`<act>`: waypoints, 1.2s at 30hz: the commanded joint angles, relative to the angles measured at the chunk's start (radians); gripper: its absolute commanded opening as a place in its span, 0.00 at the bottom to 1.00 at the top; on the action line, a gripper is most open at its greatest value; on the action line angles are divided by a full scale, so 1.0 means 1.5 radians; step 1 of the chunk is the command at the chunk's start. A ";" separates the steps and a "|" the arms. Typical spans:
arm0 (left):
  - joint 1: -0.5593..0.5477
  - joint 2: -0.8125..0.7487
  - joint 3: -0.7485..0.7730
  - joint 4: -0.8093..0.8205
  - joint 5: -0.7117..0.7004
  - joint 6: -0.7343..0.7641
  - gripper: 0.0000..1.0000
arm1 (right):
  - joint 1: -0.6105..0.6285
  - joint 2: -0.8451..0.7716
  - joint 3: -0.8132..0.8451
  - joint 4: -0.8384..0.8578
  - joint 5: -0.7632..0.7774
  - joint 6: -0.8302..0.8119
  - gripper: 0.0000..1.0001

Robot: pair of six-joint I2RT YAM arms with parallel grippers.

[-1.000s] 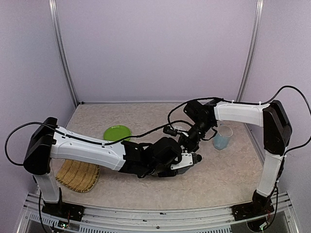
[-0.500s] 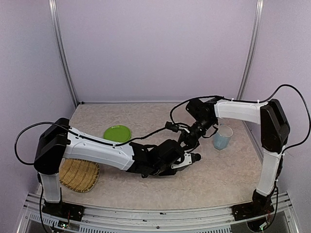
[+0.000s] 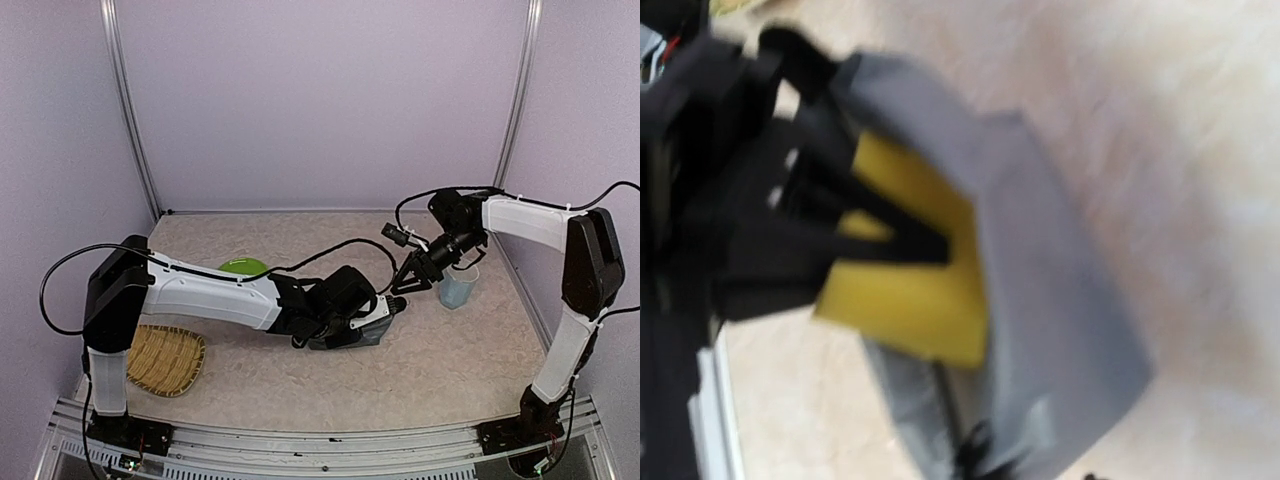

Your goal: Sort the hair-cutting tools

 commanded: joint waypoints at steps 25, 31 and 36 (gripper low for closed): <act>0.048 0.097 0.082 -0.052 0.114 -0.066 0.00 | -0.050 0.075 -0.006 -0.215 -0.278 -0.135 0.00; 0.050 -0.010 0.054 -0.007 0.112 -0.108 0.40 | -0.072 0.092 -0.003 -0.212 -0.275 -0.137 0.00; 0.063 -0.066 0.034 -0.028 0.141 -0.142 0.53 | -0.090 0.102 0.006 -0.207 -0.271 -0.131 0.00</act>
